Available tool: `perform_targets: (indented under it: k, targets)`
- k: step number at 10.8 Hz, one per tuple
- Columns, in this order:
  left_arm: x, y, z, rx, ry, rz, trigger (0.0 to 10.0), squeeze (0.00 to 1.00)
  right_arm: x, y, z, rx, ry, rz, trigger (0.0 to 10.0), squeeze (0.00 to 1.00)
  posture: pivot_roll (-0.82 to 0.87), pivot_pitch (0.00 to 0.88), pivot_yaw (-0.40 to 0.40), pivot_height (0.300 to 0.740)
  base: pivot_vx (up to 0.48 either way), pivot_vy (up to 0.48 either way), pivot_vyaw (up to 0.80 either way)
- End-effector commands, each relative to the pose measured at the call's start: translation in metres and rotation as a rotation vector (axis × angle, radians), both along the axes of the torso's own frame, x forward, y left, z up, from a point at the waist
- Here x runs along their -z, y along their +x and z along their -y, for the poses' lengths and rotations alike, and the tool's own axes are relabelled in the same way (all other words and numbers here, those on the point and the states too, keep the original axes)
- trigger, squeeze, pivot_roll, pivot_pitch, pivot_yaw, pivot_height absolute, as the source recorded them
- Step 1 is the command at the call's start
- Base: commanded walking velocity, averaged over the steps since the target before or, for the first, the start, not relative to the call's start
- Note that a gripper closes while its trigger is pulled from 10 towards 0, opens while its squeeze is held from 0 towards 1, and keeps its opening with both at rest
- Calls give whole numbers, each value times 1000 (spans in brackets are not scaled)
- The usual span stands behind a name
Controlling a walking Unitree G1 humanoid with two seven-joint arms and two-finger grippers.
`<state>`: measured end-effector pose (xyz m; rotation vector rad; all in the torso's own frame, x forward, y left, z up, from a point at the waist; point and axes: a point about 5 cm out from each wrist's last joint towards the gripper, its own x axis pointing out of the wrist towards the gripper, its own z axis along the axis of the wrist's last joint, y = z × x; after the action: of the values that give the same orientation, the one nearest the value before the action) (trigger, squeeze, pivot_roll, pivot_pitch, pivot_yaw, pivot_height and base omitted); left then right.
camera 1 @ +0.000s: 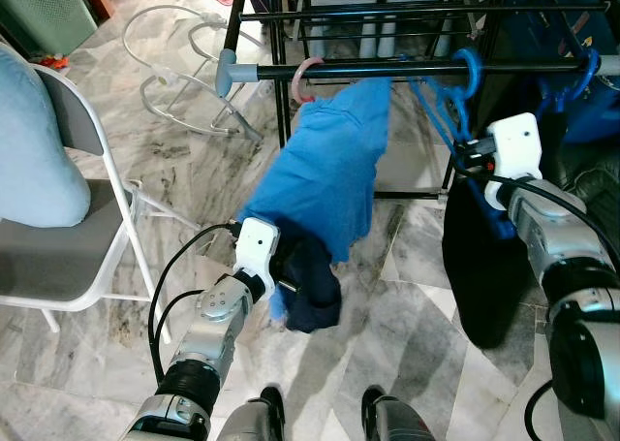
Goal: Hang hanger
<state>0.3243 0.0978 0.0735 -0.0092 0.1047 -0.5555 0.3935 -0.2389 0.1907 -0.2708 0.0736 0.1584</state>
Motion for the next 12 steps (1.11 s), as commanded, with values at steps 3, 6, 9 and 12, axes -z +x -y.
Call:
perform_targets:
  k: [3,6,9,12]
  targets:
    - [4,-1,-1,-2,22,-18,10000,0,-2,2,-1,-3,-35,0,10000,0,-58,239,84,740,0,0,0]
    - [6,-2,1,1,27,-25,10000,0,-3,3,1,19,-43,3,10000,937,-59,240,84,740,0,0,0]
    - [7,-2,2,2,33,-30,10000,0,-6,5,1,29,-40,4,10000,0,-59,238,80,740,0,0,0]
    - [9,-3,4,1,37,-39,10000,0,-14,9,-4,16,-36,15,10000,0,-59,239,73,740,0,0,0]
